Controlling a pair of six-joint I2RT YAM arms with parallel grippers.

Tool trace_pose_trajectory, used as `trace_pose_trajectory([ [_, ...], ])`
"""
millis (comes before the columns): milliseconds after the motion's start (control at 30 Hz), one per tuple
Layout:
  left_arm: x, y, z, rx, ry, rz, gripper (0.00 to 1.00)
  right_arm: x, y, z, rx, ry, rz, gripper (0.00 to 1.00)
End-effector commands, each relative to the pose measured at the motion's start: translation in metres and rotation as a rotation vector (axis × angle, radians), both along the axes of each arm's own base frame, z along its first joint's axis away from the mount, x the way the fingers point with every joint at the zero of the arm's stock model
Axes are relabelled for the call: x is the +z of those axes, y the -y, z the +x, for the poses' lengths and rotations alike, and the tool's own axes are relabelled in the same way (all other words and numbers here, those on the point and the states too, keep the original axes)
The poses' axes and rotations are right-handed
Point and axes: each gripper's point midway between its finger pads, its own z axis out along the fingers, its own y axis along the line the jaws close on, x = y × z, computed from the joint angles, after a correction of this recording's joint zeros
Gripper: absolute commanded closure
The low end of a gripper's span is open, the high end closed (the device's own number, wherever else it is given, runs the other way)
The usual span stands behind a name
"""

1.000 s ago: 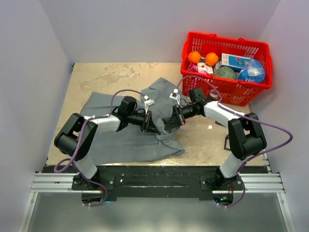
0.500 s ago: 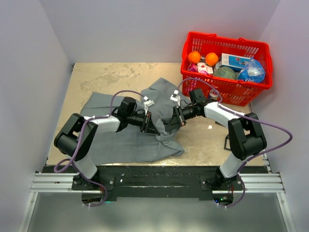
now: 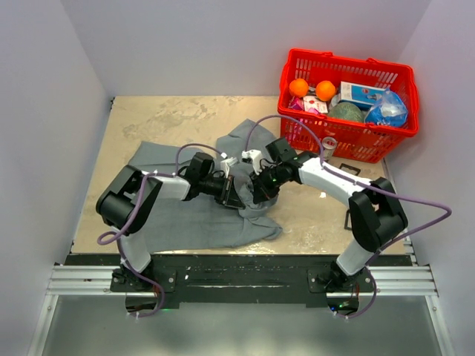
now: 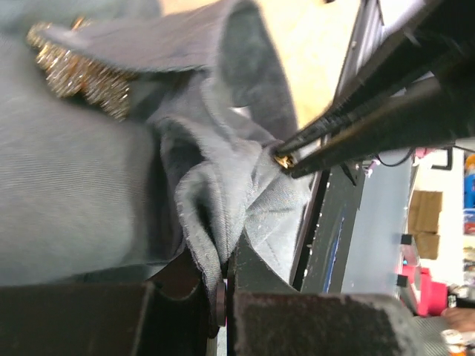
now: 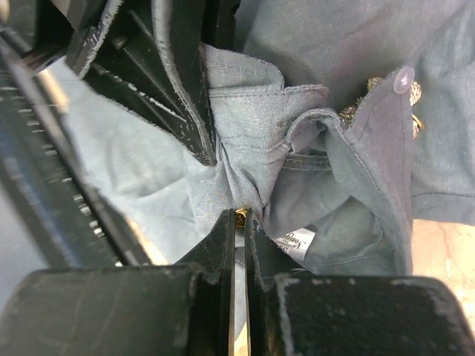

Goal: Remove the brooch from the garment
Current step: Remove the brooch from the clothes.

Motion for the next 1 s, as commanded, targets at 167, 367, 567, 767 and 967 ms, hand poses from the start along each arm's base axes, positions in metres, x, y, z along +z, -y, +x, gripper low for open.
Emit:
trace_pose_trajectory([
  [167, -0.034, -0.016, 0.001, 0.077, -0.123, 0.111, 1.0, -0.032, 0.005, 0.014, -0.172, 0.094, -0.23, 1.0],
  [367, -0.046, -0.021, 0.007, 0.081, -0.091, 0.166, 1.0, -0.013, -0.018, 0.019, -0.081, 0.077, -0.149, 0.8],
  [567, -0.041, -0.021, 0.016, 0.097, -0.015, 0.17, 1.0, 0.025, -0.026, 0.013, 0.004, 0.133, -0.032, 0.64],
  [767, -0.036, -0.02, 0.019, 0.083, 0.019, 0.151, 1.0, 0.036, -0.02, 0.013, 0.048, 0.19, -0.012, 0.59],
  [967, -0.033, -0.017, 0.019, 0.063, 0.031, 0.134, 1.0, 0.025, -0.026, 0.009, 0.211, 0.26, 0.03, 0.79],
])
